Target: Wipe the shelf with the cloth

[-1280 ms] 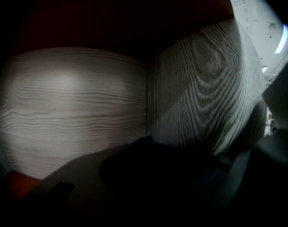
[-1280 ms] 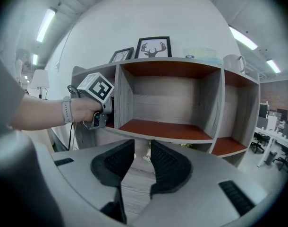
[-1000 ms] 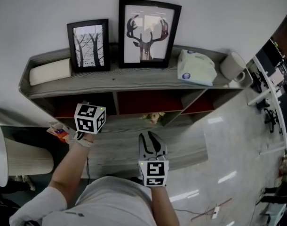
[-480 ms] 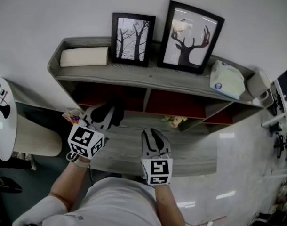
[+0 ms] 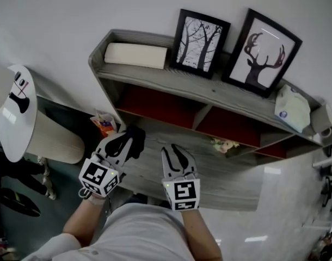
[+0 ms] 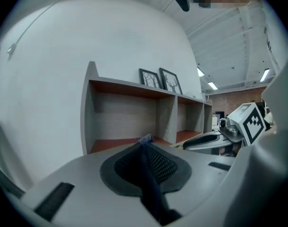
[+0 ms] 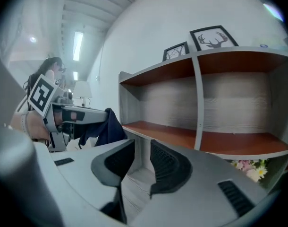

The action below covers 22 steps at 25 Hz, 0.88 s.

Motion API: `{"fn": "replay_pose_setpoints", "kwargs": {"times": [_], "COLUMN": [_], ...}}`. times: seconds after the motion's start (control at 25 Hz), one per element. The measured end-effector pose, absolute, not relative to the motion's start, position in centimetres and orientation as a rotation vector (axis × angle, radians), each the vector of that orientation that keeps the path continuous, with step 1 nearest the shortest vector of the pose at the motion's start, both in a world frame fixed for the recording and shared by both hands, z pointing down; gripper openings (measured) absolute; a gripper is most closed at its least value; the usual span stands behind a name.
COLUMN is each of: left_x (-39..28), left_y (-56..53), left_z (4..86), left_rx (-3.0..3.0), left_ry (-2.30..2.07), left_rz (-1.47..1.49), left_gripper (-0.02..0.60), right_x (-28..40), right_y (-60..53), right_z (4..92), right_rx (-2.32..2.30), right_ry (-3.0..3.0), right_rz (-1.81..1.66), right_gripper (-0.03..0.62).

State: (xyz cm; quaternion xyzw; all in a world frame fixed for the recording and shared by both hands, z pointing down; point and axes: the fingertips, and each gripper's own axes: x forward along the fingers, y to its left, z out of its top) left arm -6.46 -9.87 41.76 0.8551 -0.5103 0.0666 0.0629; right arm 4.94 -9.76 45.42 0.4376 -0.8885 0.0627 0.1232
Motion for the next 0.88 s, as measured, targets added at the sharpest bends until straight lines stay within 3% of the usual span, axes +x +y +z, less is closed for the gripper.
{"fn": "replay_pose_setpoints", "kwargs": {"times": [0.44, 0.88], "left_x": [-11.5, -10.8], "left_y": [-7.4, -7.0], "left_z": [44.8, 45.9], "left_rx": [2.417, 2.416], "left_ry": [-1.662, -1.613], "left_rz": [0.196, 0.227], "left_gripper": [0.04, 0.04], "right_x": [0.0, 0.7], "right_y": [-9.4, -9.1], "right_z": [45.3, 44.5], "right_rx": [1.098, 1.132], "right_ry": [-2.662, -2.702], "right_rz": [0.167, 0.165], "right_gripper": [0.107, 0.089]}}
